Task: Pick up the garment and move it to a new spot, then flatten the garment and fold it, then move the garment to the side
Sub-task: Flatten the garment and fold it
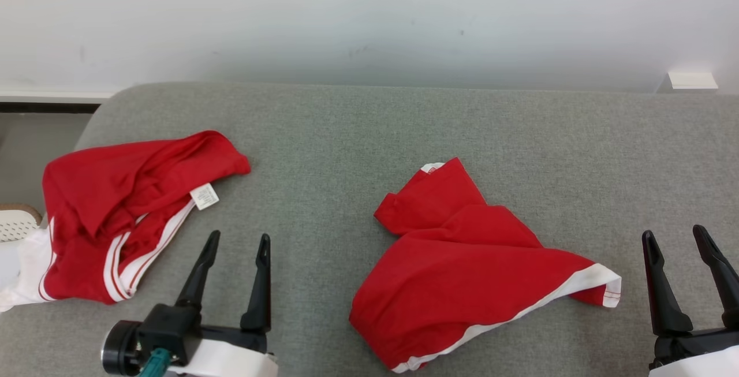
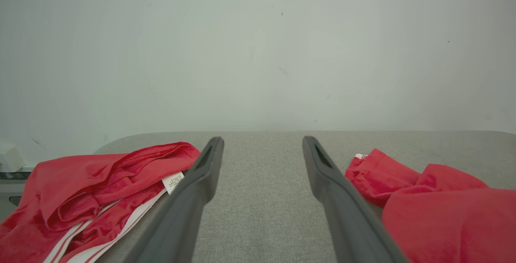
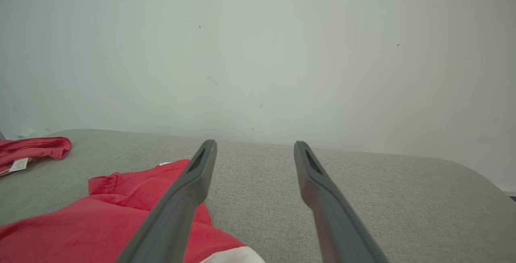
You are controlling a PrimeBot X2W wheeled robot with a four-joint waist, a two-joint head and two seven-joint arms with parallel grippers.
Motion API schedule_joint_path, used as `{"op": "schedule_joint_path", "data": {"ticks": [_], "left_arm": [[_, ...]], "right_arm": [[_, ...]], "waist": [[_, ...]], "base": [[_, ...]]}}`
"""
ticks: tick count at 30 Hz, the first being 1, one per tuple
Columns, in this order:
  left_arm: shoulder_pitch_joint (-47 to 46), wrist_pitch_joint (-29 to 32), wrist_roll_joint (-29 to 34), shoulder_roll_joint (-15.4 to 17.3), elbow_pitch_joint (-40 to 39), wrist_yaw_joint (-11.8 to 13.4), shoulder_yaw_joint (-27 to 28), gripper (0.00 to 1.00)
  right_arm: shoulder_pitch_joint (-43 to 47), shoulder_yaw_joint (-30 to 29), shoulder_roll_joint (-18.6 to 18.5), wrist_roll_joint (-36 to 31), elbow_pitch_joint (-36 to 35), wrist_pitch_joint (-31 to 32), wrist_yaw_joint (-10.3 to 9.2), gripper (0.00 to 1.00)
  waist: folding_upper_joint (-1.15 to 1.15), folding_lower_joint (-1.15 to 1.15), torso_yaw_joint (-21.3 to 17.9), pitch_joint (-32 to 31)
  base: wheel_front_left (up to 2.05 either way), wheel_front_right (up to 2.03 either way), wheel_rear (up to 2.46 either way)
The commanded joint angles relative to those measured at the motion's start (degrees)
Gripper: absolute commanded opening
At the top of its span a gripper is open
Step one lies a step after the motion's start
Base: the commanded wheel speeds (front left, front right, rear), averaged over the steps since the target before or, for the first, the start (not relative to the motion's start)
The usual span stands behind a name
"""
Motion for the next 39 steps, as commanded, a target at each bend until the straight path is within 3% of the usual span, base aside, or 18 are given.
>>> {"op": "schedule_joint_path", "data": {"ticks": [1, 5, 8, 14, 19, 32, 39], "left_arm": [[0.63, 0.19, -0.46, 0.47, -0.15, 0.15, -0.08, 1.0], [1.34, 1.57, 1.28, 0.69, -1.79, 0.23, -1.98, 1.0], [2.15, 3.81, 2.97, 0.34, -4.8, -1.24, -5.94, 1.0], [3.73, 9.48, 4.17, -0.83, -9.15, -8.01, -17.9, 1.0], [2.85, 11.95, 3.74, -0.83, -5.75, -12.53, -23.31, 1.0], [-3.49, 9.96, 2.62, -3.88, 12.57, -14.0, -23.9, 1.0], [-6.69, 12.65, 2.49, -4.76, 20.35, -15.0, -25.16, 1.0]], "right_arm": [[0.52, -0.12, 0.04, -0.3, -0.33, 0.0, -0.12, 1.0], [0.95, -0.21, 0.23, -0.5, -0.21, 0.32, -0.11, 1.0], [1.44, -0.5, 0.45, -0.5, 0.07, 0.49, -0.11, 1.0], [1.61, -1.22, 0.94, -0.72, 0.65, 0.71, -0.11, 1.0], [0.37, -1.1, 1.0, -0.98, 0.9, 1.1, -0.11, 1.0], [-1.5, -1.49, 0.79, -0.27, 2.69, 0.58, -0.11, 1.0], [-1.9, -1.69, 0.62, -0.03, 3.9, 0.81, -0.11, 1.0]], "waist": [[0.0, 0.0, -0.04, -0.08], [0.0, 0.0, -0.1, -0.61], [0.0, 0.0, 0.15, -1.08], [0.0, 0.0, 1.16, -0.79], [0.0, 0.0, 1.49, 0.46], [0.0, 0.0, -0.33, 3.56], [0.0, 0.0, -1.09, 4.6]], "base": [[0.0, 0.0, 0.0], [0.0, 0.0, 0.0], [0.0, 0.0, 0.0], [0.0, 0.0, 0.0], [0.0, 0.0, 0.0], [0.0, 0.0, 0.0], [0.0, 0.0, 0.0]]}}
